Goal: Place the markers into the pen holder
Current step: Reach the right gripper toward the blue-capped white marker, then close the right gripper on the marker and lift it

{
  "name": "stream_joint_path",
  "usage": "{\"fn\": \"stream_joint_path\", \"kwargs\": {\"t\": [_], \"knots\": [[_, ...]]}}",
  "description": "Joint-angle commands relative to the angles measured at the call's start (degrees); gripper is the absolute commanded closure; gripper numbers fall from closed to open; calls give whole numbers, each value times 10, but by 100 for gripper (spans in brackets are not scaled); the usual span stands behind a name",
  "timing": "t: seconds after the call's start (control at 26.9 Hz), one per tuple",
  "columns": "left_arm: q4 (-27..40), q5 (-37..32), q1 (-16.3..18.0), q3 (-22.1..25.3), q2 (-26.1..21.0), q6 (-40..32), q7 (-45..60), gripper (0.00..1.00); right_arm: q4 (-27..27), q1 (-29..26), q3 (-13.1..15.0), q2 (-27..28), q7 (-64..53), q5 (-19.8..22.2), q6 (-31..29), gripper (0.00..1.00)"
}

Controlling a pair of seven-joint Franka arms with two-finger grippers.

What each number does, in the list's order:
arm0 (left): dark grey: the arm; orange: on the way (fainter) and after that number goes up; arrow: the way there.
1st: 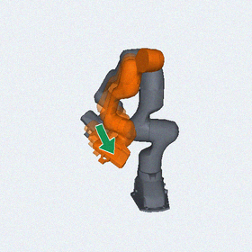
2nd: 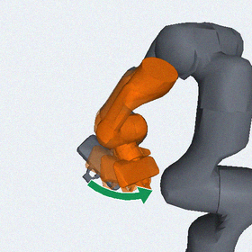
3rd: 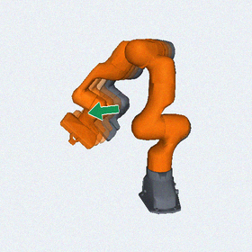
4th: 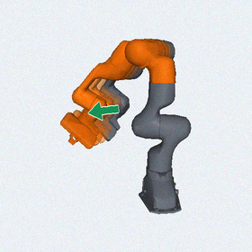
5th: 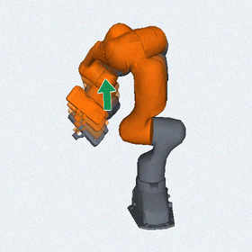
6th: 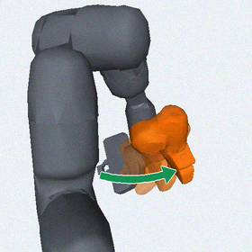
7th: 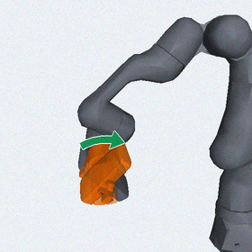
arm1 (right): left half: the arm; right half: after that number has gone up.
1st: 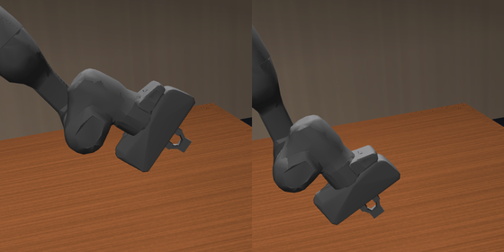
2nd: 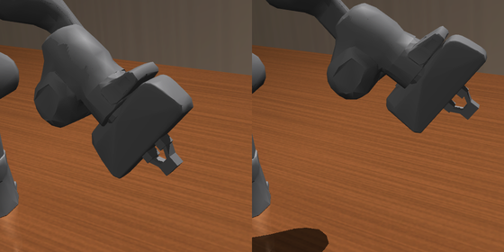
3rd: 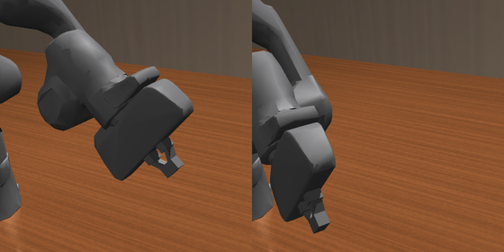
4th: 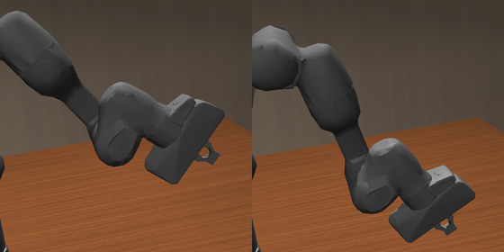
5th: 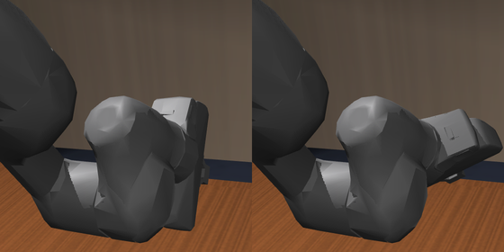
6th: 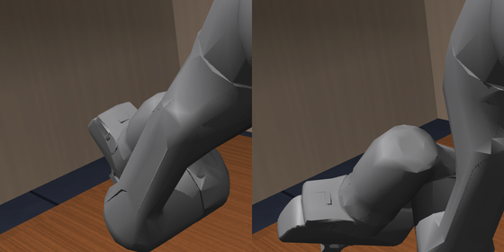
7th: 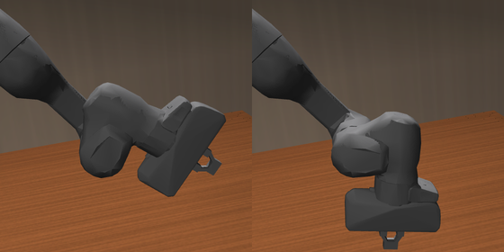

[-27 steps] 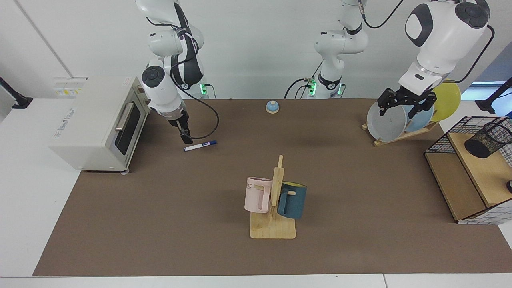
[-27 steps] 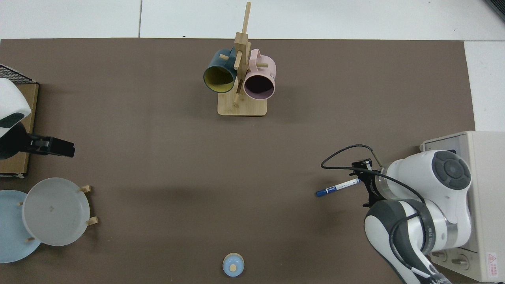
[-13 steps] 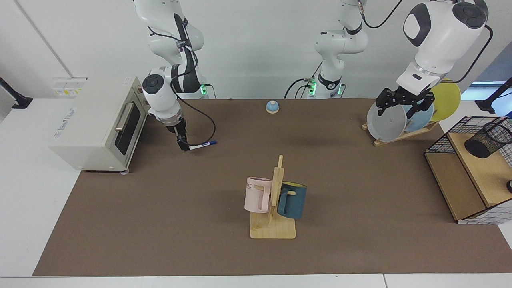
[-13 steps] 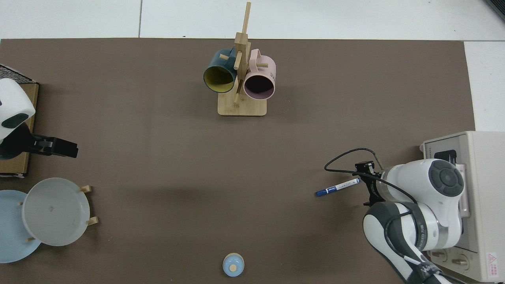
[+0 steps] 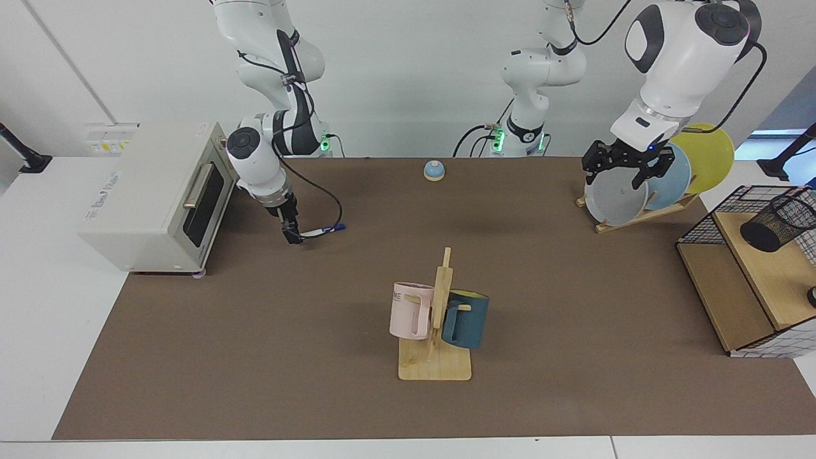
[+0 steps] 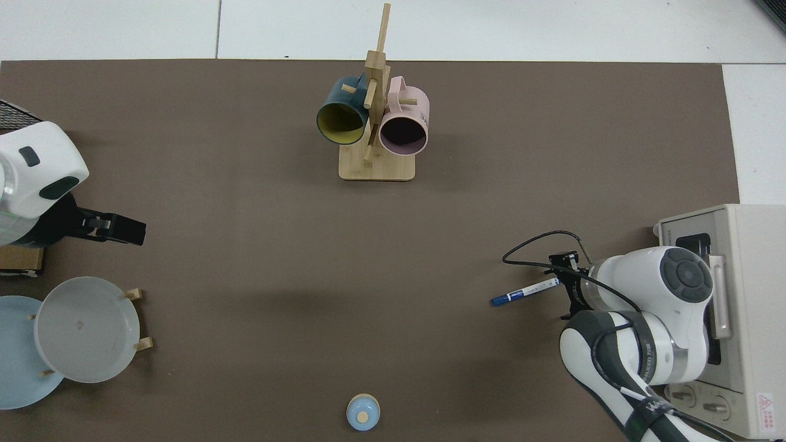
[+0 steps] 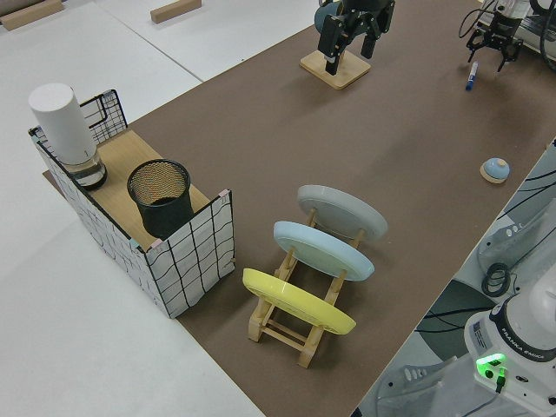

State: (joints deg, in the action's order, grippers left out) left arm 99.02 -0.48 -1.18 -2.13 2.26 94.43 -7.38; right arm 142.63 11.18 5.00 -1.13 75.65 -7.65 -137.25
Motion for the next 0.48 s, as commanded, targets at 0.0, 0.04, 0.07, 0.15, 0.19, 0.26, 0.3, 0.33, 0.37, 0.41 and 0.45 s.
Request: {"fn": "stream_joint_path", "kwargs": {"t": [0.0, 0.04, 0.07, 0.15, 0.19, 0.26, 0.3, 0.33, 0.37, 0.41, 0.45], "knots": [[5, 1, -3, 3, 8, -6, 6, 0, 5, 8, -2, 7, -11, -11, -19, 0], [5, 1, -2, 3, 8, -5, 6, 0, 4, 8, -2, 8, -12, -11, -19, 0], [5, 1, -3, 3, 8, -5, 6, 0, 4, 8, -1, 8, -11, -10, -19, 0], [5, 1, -3, 3, 8, -6, 6, 0, 3, 7, -2, 9, -12, -11, -19, 4], [5, 1, -3, 3, 8, -6, 5, 0, 3, 6, -2, 9, -14, -11, -19, 13], [5, 1, -2, 3, 8, -7, 4, 0, 2, 4, -2, 9, -16, -11, -19, 31], [5, 1, -2, 3, 8, -7, 5, 0, 2, 3, -2, 9, -16, -11, -18, 42], [5, 1, -3, 3, 8, -7, 5, 0, 1, 2, -2, 9, -16, -11, -17, 56], [5, 1, -2, 3, 8, -7, 5, 0, 0, 2, -2, 9, -16, -11, -15, 72], [5, 1, -3, 3, 9, -9, 5, 0, 0, 2, -2, 9, -16, -11, -14, 98], [6, 1, -2, 3, 9, -10, 5, 0, -1, 2, -2, 10, -16, -11, -13, 100]]}}
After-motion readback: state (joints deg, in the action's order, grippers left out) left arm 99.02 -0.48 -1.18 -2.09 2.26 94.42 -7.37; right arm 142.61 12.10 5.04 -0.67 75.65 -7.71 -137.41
